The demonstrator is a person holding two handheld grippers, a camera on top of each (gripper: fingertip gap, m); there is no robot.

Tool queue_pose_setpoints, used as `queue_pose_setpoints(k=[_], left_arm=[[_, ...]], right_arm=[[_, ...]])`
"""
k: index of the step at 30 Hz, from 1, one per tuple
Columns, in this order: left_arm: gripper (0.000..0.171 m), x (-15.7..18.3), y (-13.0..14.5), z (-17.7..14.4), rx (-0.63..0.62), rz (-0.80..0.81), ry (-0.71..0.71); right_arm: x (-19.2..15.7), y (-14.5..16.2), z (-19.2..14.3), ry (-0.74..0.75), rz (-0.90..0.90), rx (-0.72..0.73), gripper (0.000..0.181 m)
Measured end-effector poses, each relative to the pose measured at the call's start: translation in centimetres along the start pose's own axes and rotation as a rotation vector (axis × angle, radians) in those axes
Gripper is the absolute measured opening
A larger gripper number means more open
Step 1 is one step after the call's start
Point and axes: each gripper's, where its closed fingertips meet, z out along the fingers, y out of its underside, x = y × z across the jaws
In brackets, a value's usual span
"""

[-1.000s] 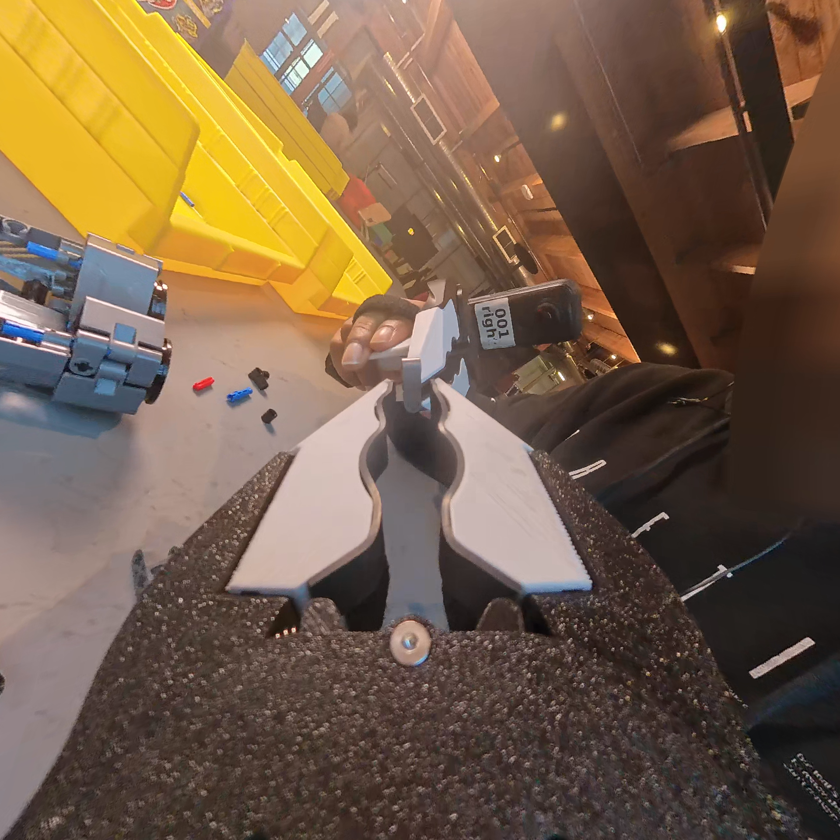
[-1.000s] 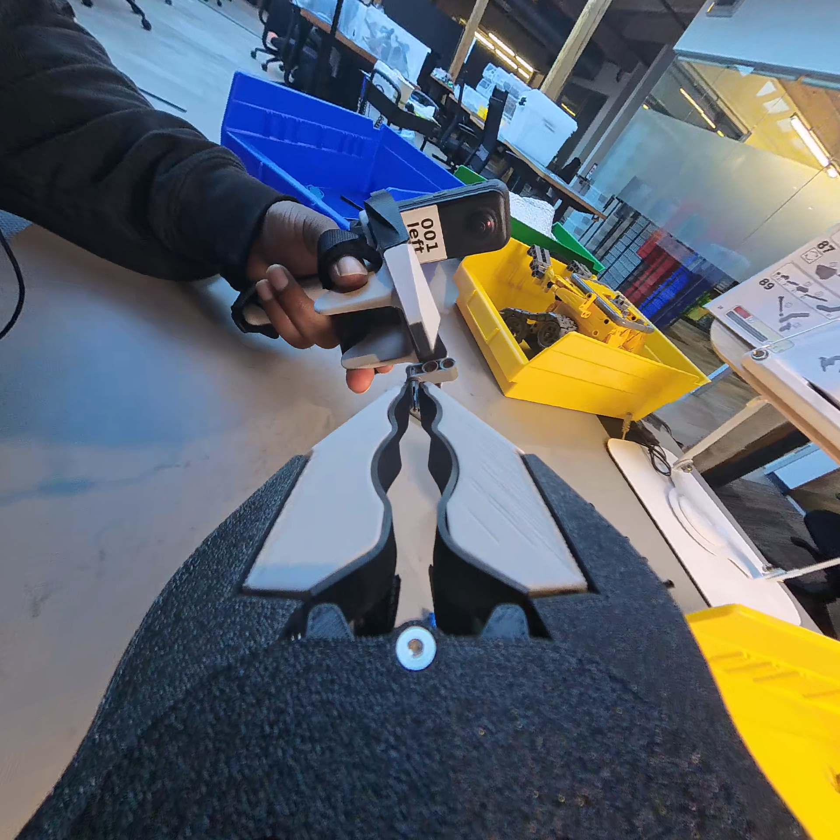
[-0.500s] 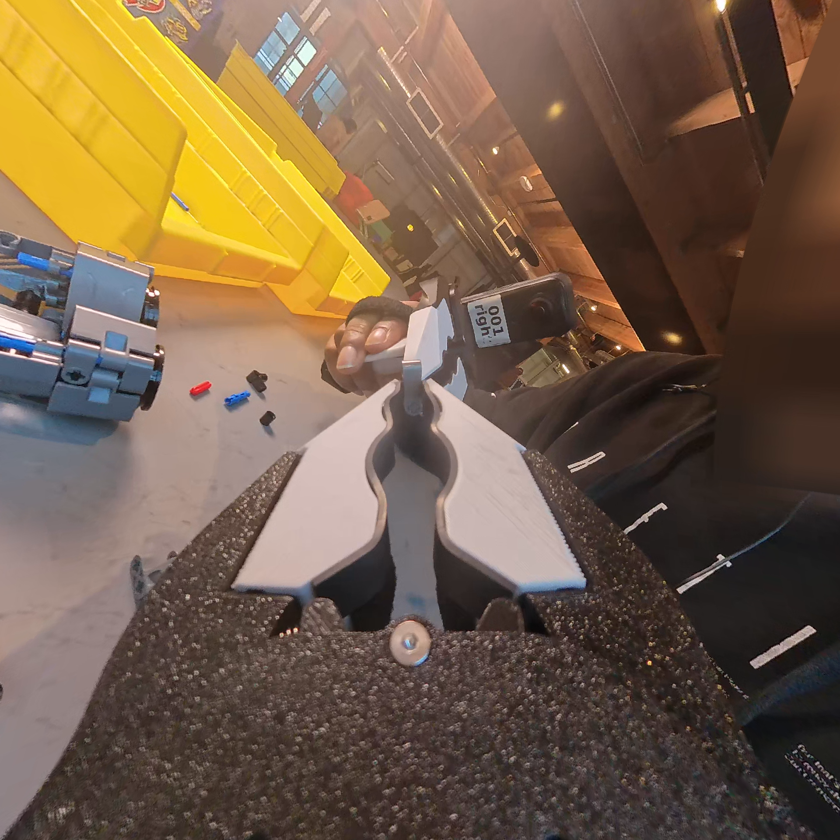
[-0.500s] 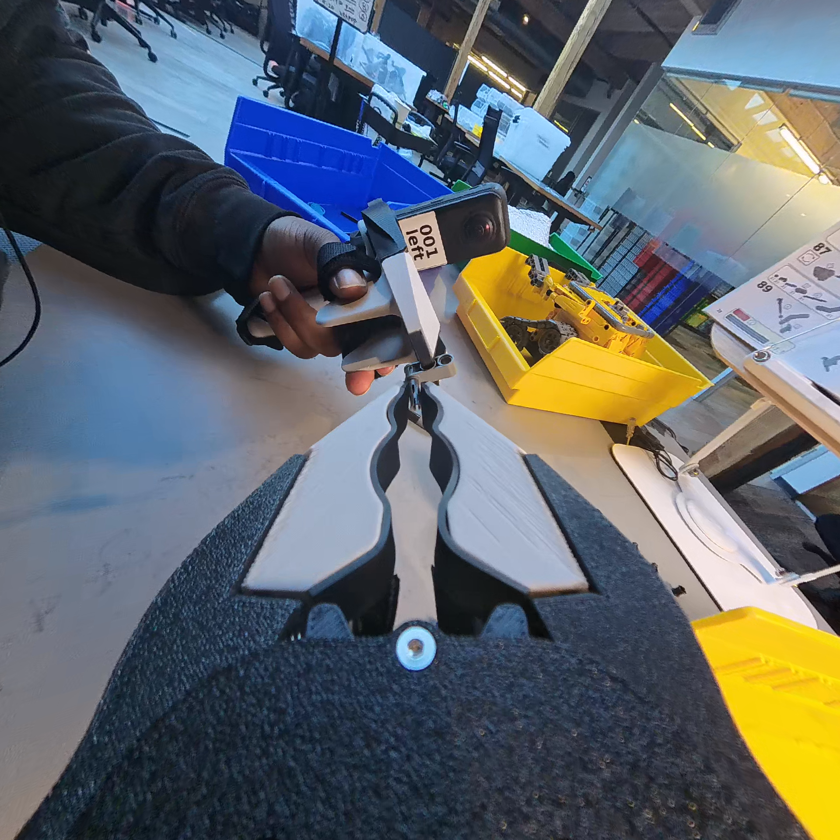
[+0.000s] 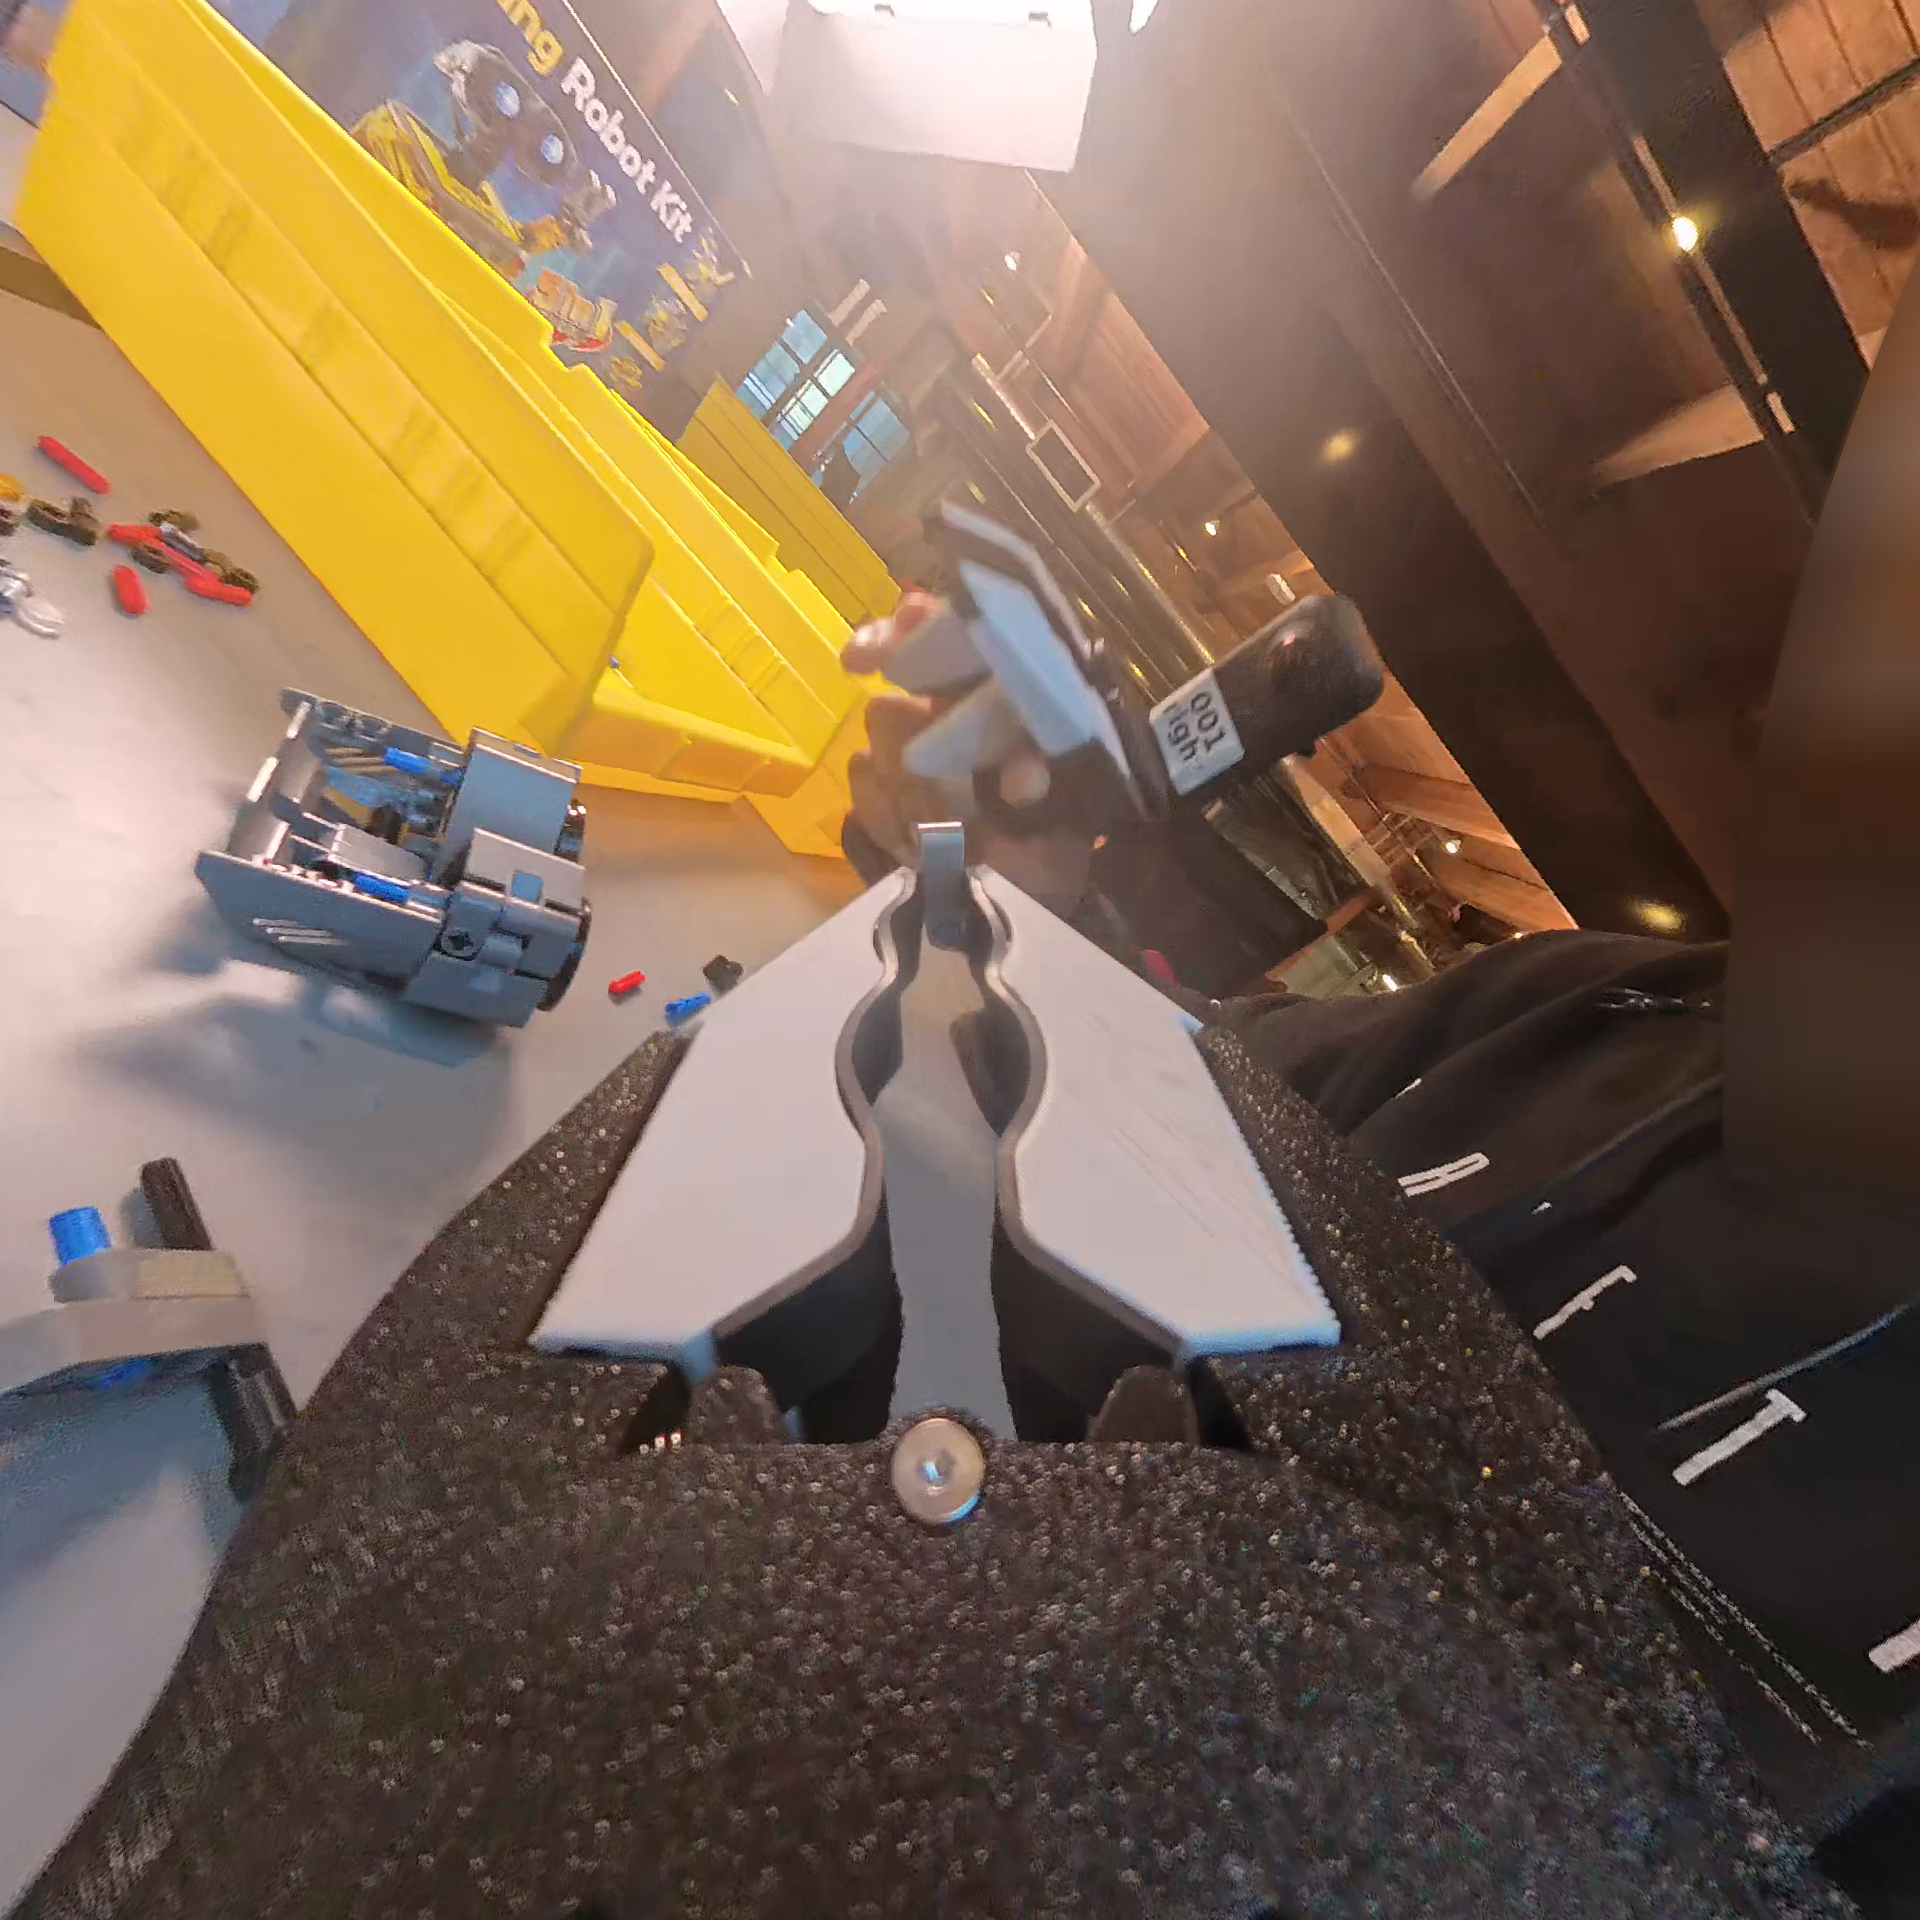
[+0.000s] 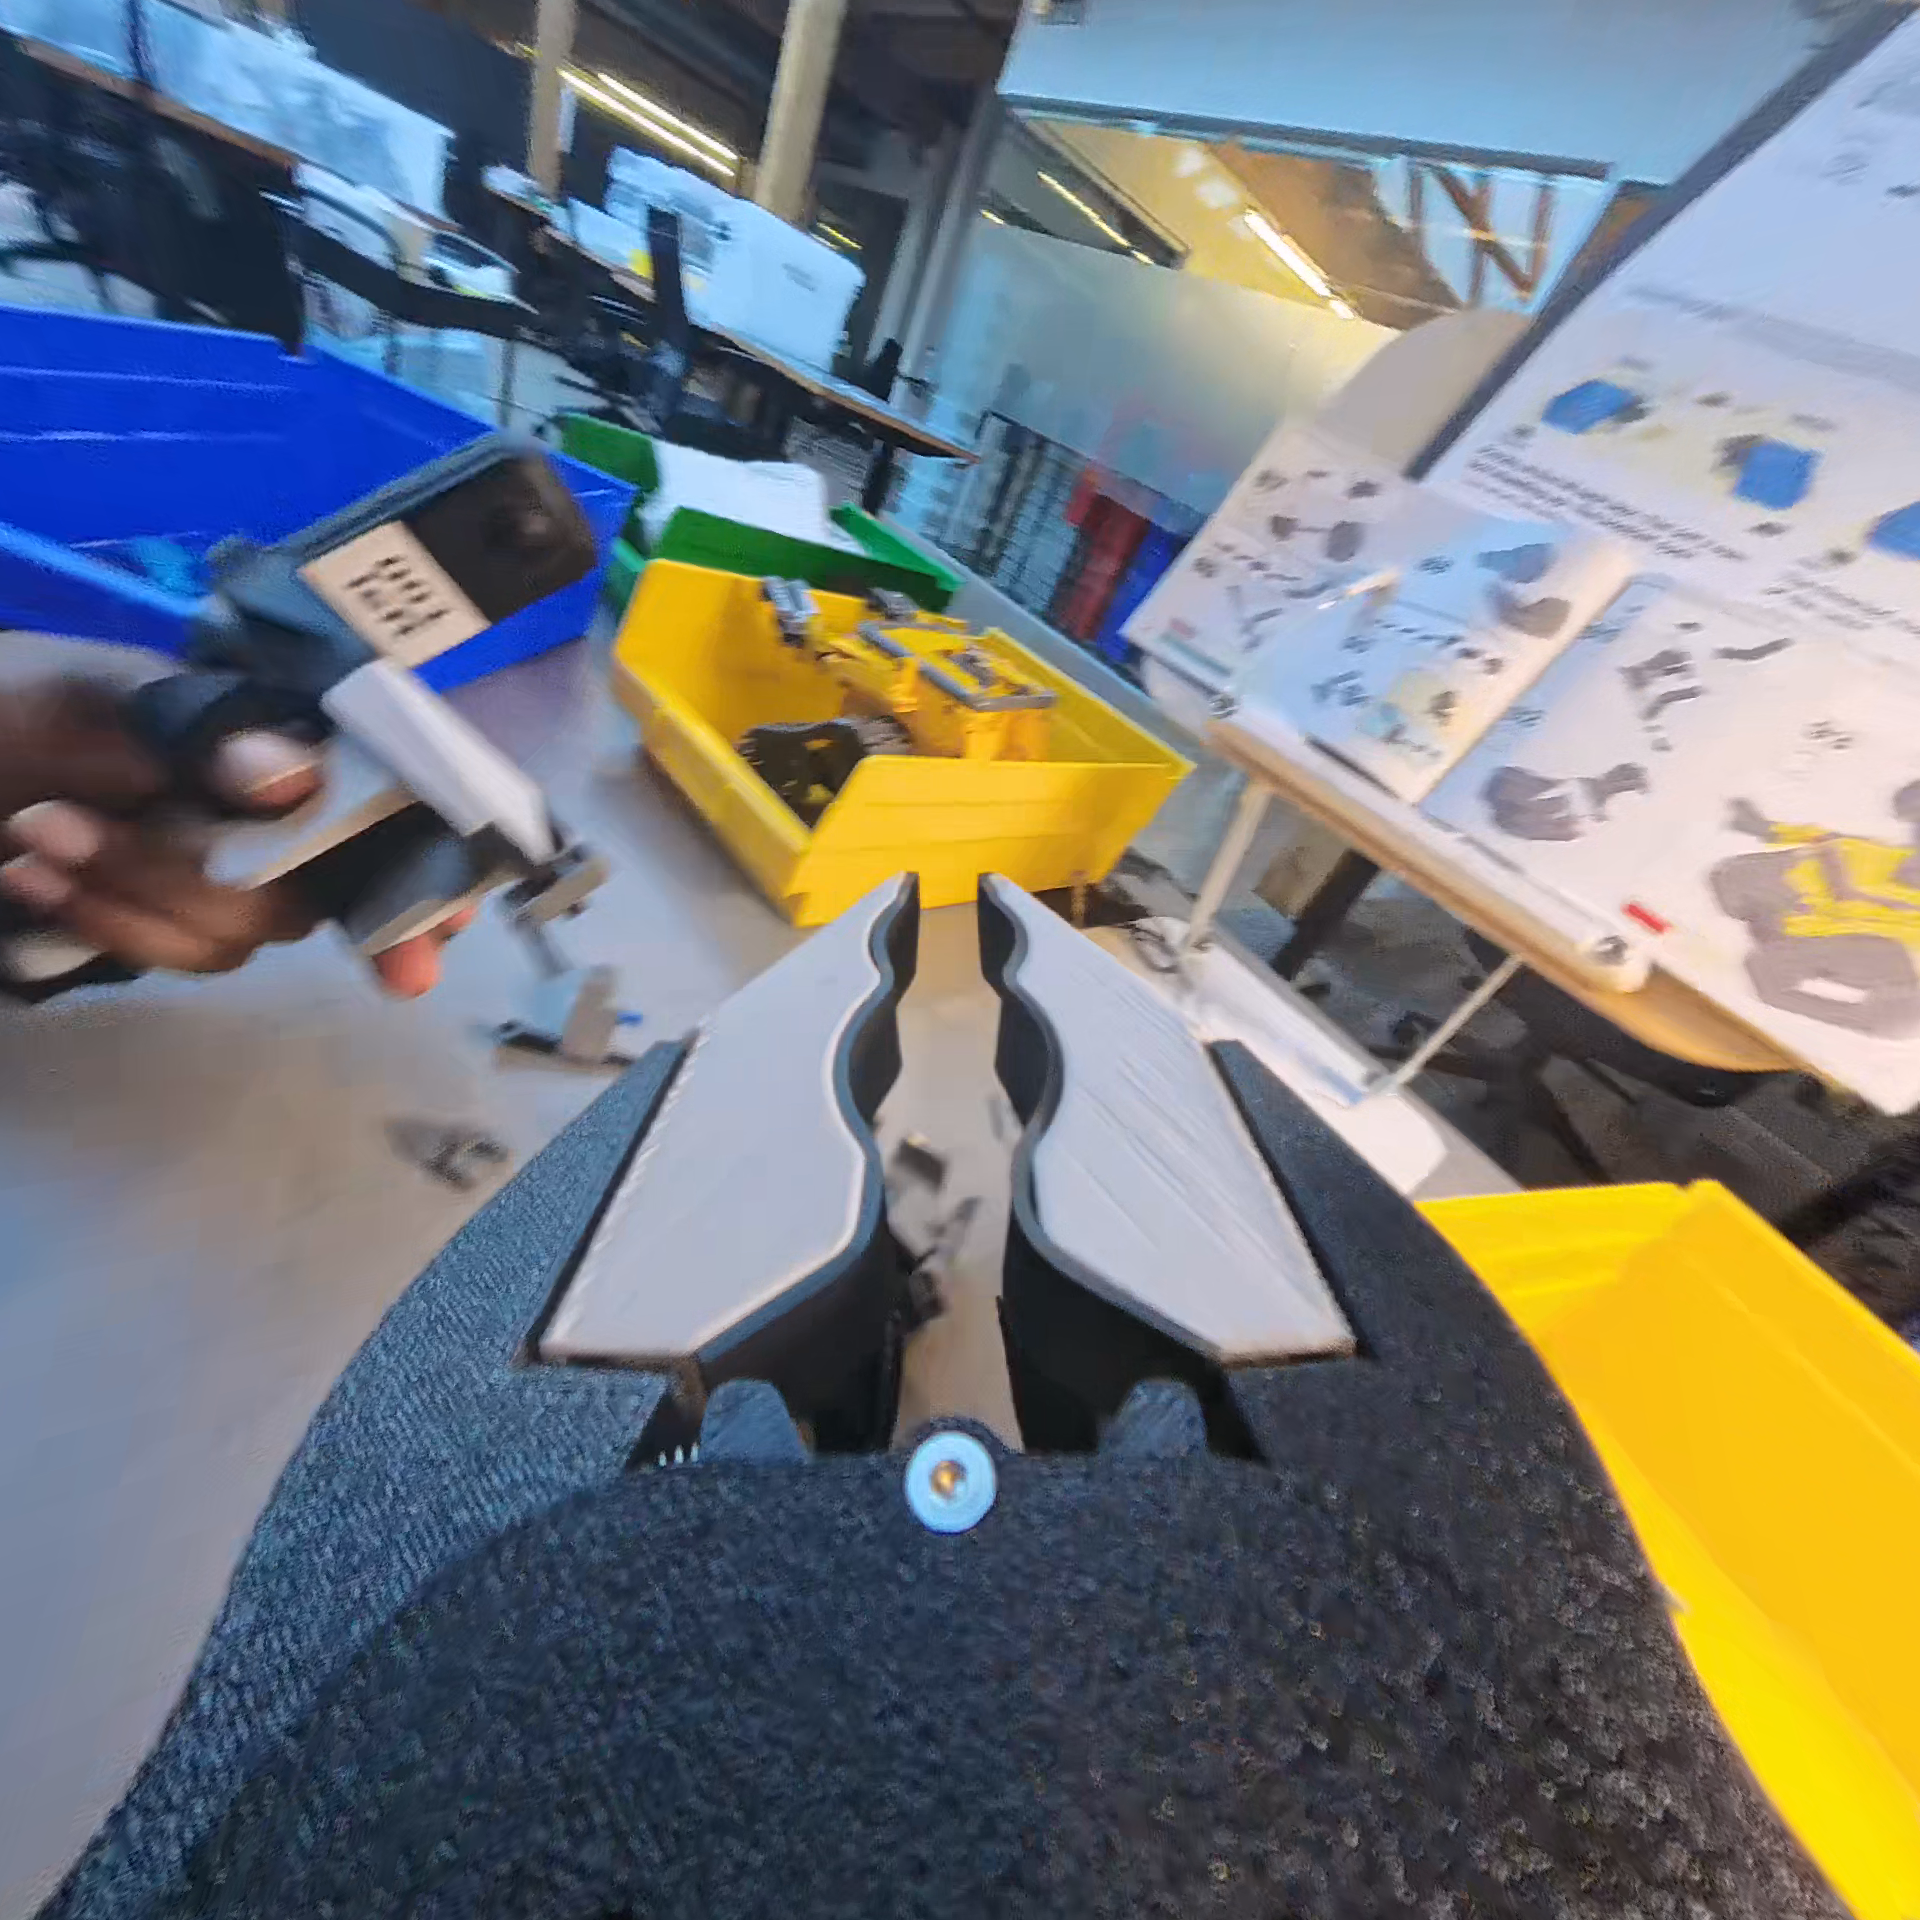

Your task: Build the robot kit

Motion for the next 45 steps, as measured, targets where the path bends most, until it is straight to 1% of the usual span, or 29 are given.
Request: queue_pose_setpoints(k=[3, 5, 7, 9, 11, 14, 16, 19, 23, 28, 37, 40, 42, 45], left_arm=[[0.007, -0.2, -0.4, -0.2, 0.031, -0.049, 0.013], [0.007, -0.2, -0.7, -0.4, 0.057, -0.085, 0.029], [0.007, -0.4, -0.9, -0.5, 0.072, -0.094, 0.023], [0.007, -0.4, -1.0, -0.6, 0.075, -0.078, 0.011], [0.007, -0.2, -0.9, -0.5, 0.066, -0.052, 0.004], [0.007, -0.1, -0.6, -0.4, 0.043, -0.019, -0.012], [0.007, -0.2, -0.5, -0.3, 0.036, -0.014, -0.016], [0.007, -0.4, -0.4, -0.3, 0.037, -0.034, -0.009], [0.007, -0.7, 0.0, -0.1, 0.026, -0.053, -0.008], [0.007, -1.3, 0.3, -0.1, 0.009, -0.033, -0.033], [0.007, -1.2, 0.5, 0.0, 0.005, -0.053, -0.018], [0.007, -1.3, 0.3, -0.2, 0.009, -0.037, -0.032], [0.007, -1.3, -0.3, -0.6, 0.021, 0.003, -0.059], [0.007, -1.0, -1.7, -1.6, 0.025, 0.119, -0.105]], right_arm=[[5.2, -1.8, 3.6, 0.076, -0.028, -0.072, 0.010], [8.5, -2.3, 7.1, 0.101, -0.028, -0.104, 0.010], [11.8, -2.2, 10.8, 0.139, -0.035, -0.123, 0.007], [14.9, -0.9, 14.2, 0.187, -0.045, -0.167, 0.004], [17.4, 1.0, 16.7, 0.224, -0.068, -0.220, 0.001], [19.0, 3.7, 18.8, 0.228, -0.063, -0.271, 0.000], [19.3, 4.5, 19.3, 0.226, -0.057, -0.272, 0.000], [19.5, 4.8, 19.6, 0.230, -0.051, -0.258, 0.000], [19.6, 4.6, 20.0, 0.224, -0.036, -0.233, 0.000], [19.6, 4.7, 20.6, 0.224, -0.030, -0.226, 0.000], [19.7, 4.8, 20.7, 0.221, 0.007, -0.210, 0.000], [19.6, 4.5, 20.3, 0.208, 0.013, -0.207, 0.000], [18.7, 3.3, 19.4, 0.170, 0.017, -0.182, 0.001], [15.0, 1.1, 17.0, 0.005, 0.055, -0.177, 0.005]])
